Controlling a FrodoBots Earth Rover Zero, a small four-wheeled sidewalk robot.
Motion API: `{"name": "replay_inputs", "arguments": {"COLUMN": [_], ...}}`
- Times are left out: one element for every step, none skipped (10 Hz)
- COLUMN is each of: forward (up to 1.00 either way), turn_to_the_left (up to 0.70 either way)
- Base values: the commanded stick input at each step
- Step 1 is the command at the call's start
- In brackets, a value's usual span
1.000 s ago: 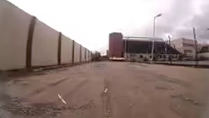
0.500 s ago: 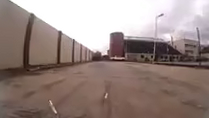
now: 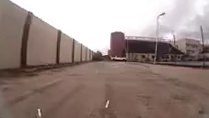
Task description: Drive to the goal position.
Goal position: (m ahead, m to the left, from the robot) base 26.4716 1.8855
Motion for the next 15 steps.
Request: {"name": "replay_inputs", "arguments": {"forward": [0.60, 0.60, 0.60, 0.60, 0.60, 0.60, 0.60, 0.60, 0.60, 0.60, 0.60, 0.60, 0.60, 0.60, 0.60], "turn_to_the_left": [0.00, 0.00, 0.00, 0.00, 0.00, 0.00, 0.00, 0.00, 0.00, 0.00, 0.00, 0.00, 0.00, 0.00, 0.00]}}
